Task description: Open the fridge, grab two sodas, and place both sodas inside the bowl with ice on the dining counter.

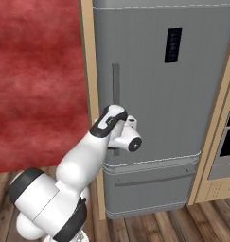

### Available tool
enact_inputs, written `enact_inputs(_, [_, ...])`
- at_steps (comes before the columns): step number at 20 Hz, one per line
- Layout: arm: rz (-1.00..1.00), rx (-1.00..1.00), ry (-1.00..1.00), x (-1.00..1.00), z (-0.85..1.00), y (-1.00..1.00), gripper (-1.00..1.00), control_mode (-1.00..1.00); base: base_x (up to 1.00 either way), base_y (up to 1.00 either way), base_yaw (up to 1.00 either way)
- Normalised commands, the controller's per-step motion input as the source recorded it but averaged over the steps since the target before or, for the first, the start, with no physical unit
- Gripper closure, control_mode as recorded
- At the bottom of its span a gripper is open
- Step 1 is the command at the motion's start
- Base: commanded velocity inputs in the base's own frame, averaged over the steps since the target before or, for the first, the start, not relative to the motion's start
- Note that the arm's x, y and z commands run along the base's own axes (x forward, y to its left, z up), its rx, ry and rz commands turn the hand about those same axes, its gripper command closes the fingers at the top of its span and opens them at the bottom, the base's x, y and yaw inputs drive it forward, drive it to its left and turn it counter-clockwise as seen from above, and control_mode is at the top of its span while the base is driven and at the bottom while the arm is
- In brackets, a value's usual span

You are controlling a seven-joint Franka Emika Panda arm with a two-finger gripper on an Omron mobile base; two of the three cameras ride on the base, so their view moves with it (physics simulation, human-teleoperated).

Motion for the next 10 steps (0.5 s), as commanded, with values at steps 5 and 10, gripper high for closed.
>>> enact_inputs(5, [0.0,0.0,0.0,0.31,0.0,0.0,-1.0,-1.0,0.0,0.0,0.0])
enact_inputs(10, [0.0,0.0,0.0,0.41,0.0,0.0,-1.0,-1.0,0.0,0.0,0.0])
